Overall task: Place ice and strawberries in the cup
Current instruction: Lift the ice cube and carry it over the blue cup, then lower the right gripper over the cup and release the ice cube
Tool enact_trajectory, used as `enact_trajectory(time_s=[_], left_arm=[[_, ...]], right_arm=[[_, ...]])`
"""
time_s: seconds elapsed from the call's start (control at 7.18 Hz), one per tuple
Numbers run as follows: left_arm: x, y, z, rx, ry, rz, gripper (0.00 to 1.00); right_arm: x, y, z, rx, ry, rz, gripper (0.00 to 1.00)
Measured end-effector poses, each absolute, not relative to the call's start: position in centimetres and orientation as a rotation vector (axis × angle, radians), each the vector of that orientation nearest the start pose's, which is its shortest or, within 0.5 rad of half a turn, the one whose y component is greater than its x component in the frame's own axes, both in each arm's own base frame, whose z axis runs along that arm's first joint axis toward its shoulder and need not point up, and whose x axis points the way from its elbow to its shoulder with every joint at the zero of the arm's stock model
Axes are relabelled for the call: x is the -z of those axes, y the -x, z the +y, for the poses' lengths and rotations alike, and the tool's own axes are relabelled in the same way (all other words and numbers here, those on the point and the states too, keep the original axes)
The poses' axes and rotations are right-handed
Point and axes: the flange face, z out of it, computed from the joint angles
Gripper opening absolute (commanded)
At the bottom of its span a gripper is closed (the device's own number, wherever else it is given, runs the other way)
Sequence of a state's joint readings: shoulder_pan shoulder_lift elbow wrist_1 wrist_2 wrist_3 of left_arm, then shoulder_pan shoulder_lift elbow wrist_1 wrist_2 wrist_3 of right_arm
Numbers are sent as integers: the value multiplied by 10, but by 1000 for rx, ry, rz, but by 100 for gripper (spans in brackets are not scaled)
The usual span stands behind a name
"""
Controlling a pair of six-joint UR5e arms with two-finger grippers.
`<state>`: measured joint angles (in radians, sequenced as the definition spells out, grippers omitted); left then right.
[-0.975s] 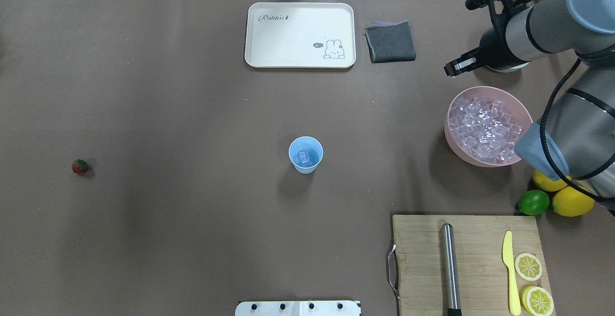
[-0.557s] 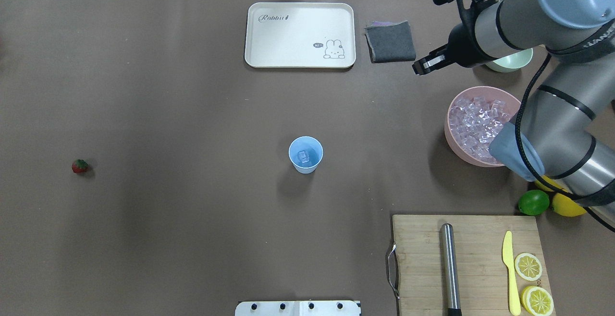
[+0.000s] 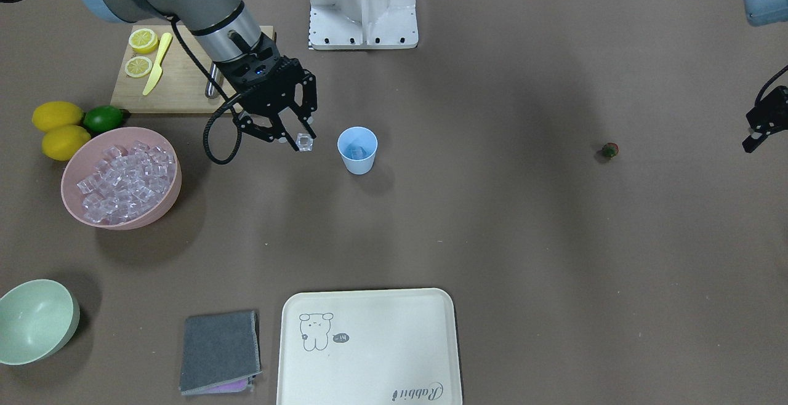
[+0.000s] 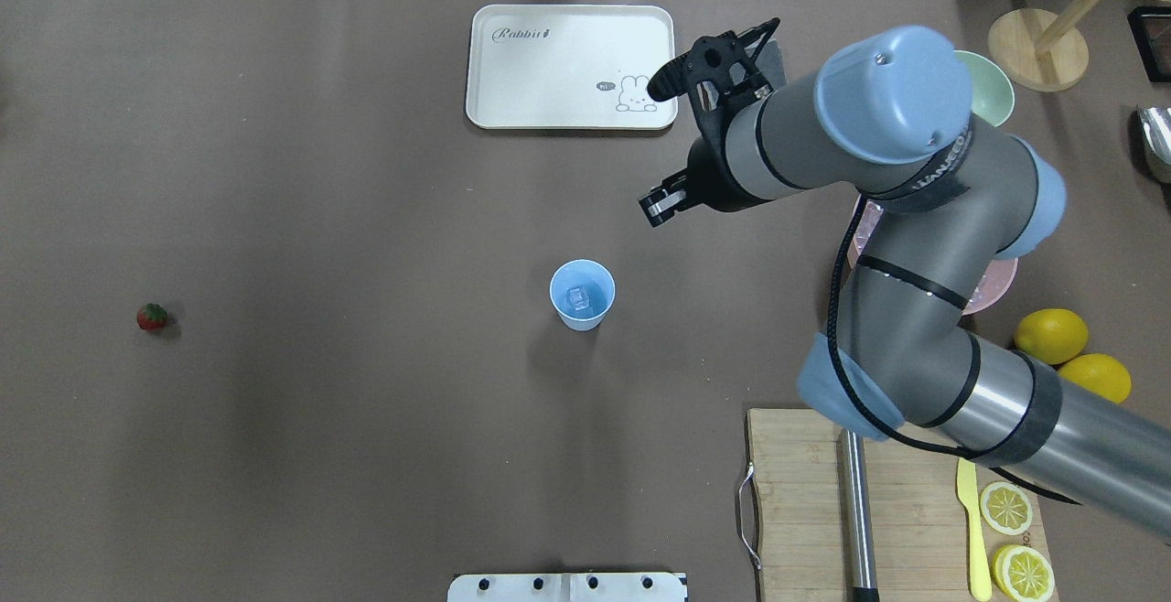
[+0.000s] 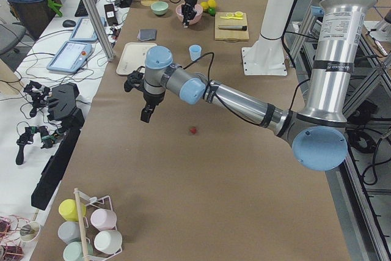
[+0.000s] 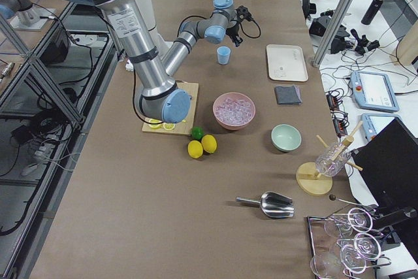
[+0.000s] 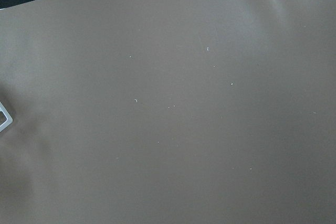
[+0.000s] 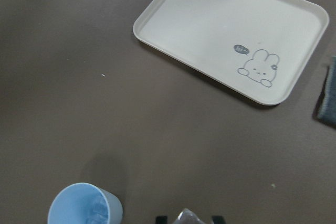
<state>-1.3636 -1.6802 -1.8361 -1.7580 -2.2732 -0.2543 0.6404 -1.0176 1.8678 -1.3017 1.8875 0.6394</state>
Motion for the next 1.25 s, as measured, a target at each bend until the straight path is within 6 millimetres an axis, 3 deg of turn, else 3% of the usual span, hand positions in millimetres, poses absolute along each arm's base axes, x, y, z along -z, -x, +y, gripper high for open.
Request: enact_trajectory(time_s=[0.56,0.84,0.98,1.11,1.25], left_arm=[[-458,-42,-535,-151,-360,787,98],[-460,-42,-533,-149,-355,786,98],[-461,-42,-533,-149,-354,786,98],[-462,-42,-533,-149,-353,785,98],[-462,-42,-533,-149,-353,786,98]], right_arm=[[-166,501,-424,486,-590,-971,0],[-163,524,-419,500,-594,-967,0],[-167,530,-419,507,-592,-962,9],[-172,534,-419,511,-587,-956,48],[-176,536,-418,514,-582,-952,99]])
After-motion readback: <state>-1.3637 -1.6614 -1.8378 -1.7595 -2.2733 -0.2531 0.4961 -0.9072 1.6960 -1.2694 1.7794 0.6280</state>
